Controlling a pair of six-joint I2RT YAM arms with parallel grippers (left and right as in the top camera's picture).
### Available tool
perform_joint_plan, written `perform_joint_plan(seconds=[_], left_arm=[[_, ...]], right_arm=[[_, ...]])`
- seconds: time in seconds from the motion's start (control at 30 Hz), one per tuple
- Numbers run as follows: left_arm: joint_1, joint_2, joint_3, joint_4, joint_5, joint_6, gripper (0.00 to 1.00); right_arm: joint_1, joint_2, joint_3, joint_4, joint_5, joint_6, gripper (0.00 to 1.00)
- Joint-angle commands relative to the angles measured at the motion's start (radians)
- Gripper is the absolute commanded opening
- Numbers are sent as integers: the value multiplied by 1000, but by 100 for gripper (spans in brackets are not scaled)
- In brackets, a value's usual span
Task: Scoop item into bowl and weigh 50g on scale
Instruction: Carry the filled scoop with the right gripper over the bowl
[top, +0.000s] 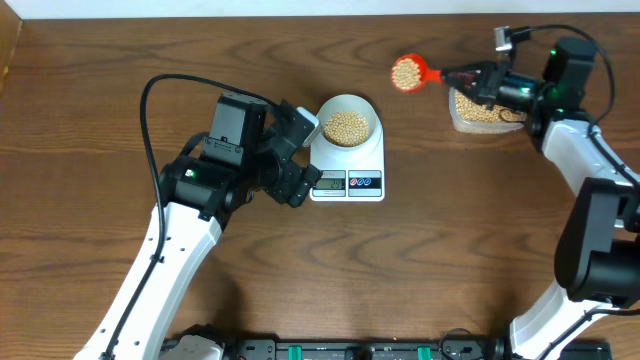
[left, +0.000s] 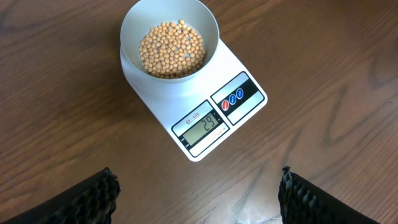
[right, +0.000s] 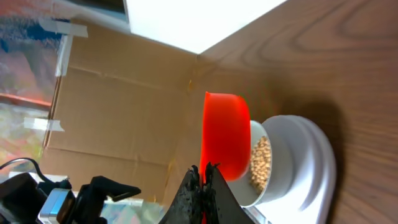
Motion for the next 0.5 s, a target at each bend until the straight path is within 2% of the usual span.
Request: perform_joint_plan(seconds=[0.0, 0.27, 0.47], left_arm=[[3, -5, -4, 2, 5, 14, 84], [3, -5, -4, 2, 5, 14, 84], [3, -5, -4, 2, 5, 14, 84]], right_arm=[[50, 8, -4, 6, 9, 19, 1], [122, 8, -4, 10, 47, 5, 1], [187, 8, -4, 9, 74, -71, 1]])
